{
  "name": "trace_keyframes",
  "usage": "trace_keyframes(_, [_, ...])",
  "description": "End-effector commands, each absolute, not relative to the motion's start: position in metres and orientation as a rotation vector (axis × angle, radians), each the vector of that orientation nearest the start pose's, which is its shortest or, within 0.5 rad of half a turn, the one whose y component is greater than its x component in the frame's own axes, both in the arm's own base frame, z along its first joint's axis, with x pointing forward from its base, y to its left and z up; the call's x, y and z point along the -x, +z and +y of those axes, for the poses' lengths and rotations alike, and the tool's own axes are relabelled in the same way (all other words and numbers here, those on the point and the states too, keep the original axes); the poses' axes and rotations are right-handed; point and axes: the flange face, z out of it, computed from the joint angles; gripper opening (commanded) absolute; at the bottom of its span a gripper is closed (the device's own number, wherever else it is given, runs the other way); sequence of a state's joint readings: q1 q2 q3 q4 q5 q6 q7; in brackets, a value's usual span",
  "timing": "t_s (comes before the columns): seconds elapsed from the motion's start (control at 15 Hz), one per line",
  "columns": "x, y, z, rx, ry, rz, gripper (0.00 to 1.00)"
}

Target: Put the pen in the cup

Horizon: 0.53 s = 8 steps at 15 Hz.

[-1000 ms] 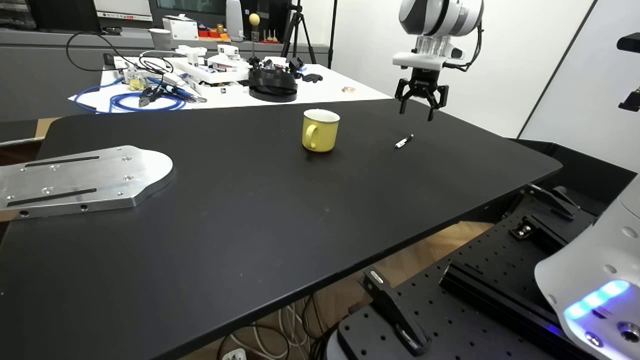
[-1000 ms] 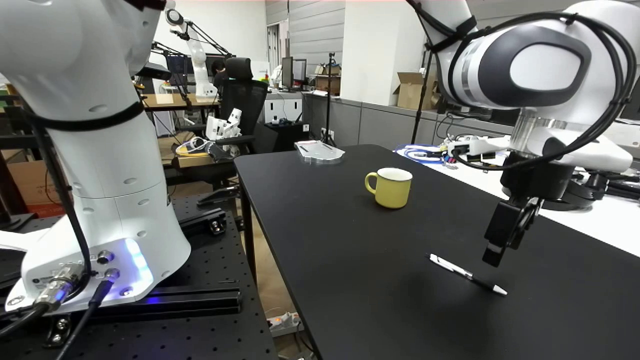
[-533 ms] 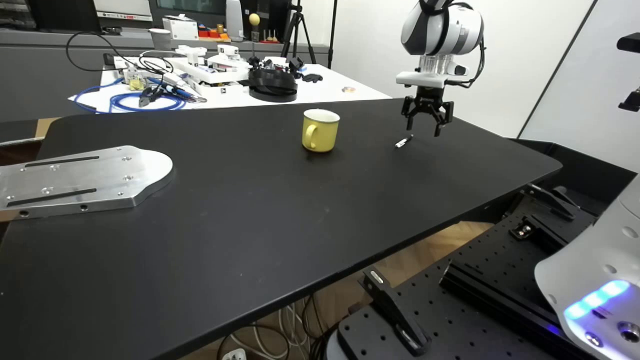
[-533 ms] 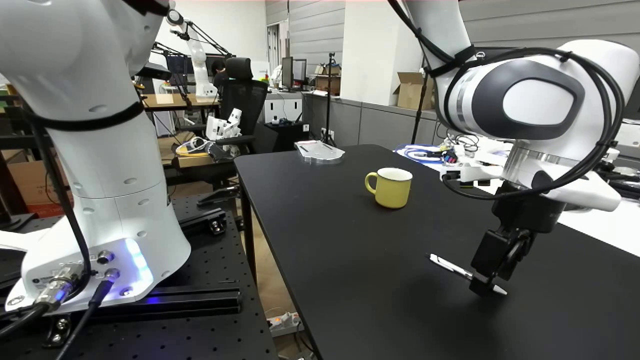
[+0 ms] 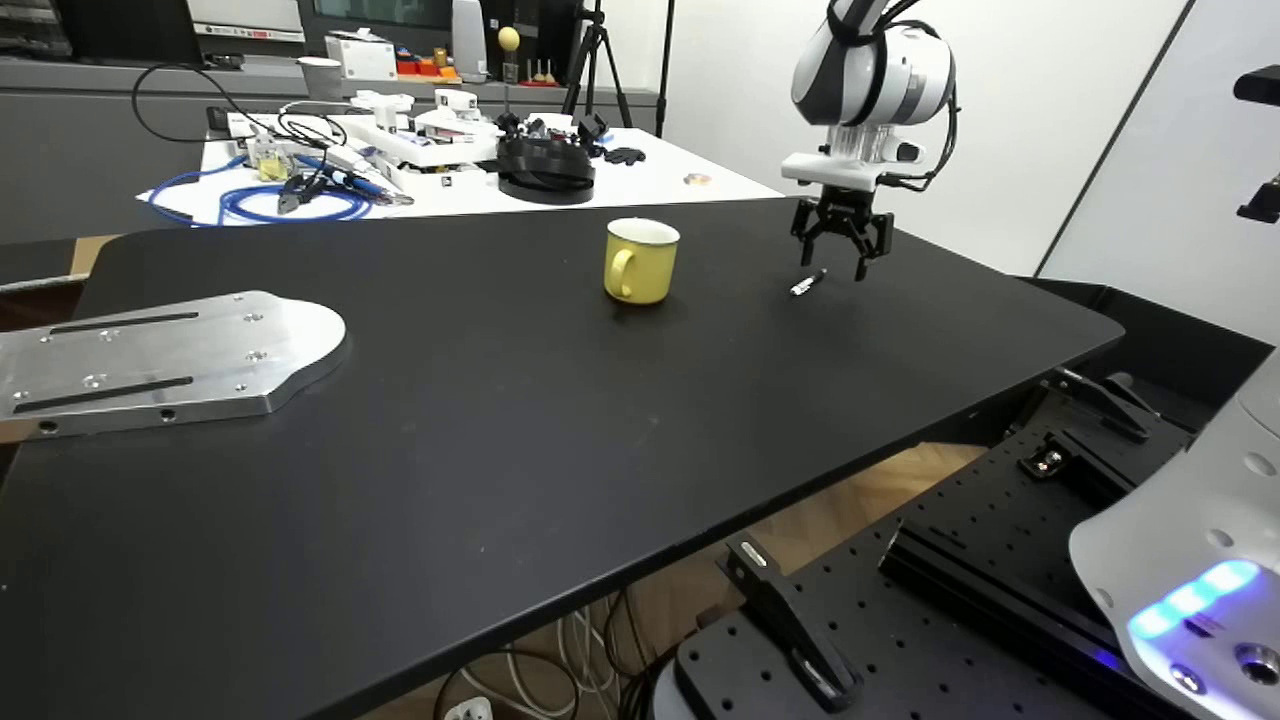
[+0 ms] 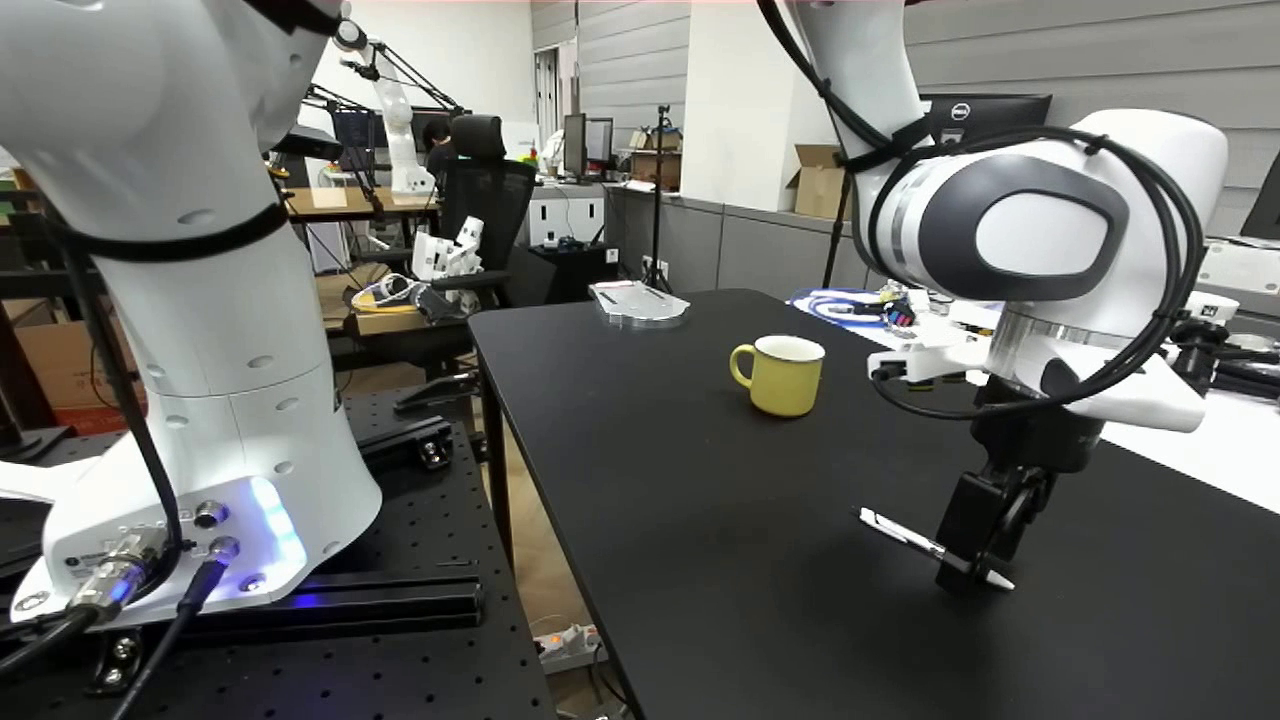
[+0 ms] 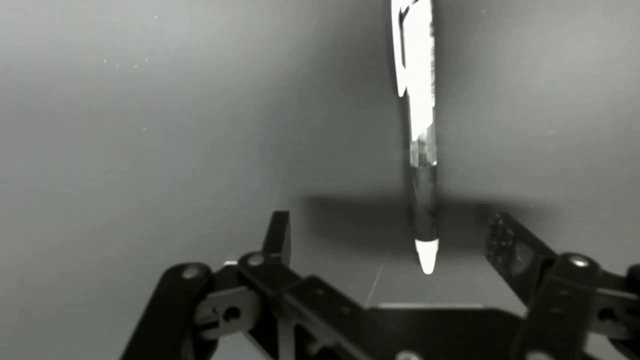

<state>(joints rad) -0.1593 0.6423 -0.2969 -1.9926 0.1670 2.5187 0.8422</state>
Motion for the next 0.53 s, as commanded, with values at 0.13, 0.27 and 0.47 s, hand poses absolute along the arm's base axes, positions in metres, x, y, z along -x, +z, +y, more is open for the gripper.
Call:
trace_keyframes(0.13, [-0.5318,0.1283,-0.2579,2.492,0.059,2.055,0.68])
trace_keyframes(0.27, [-0.5342,0.1282,-0.2564,2.496,0.033,2.051,0.53])
trace_keyframes(0.47, [-0.5368,0.1296,-0.2550,2.492,0.019,2.052,0.33])
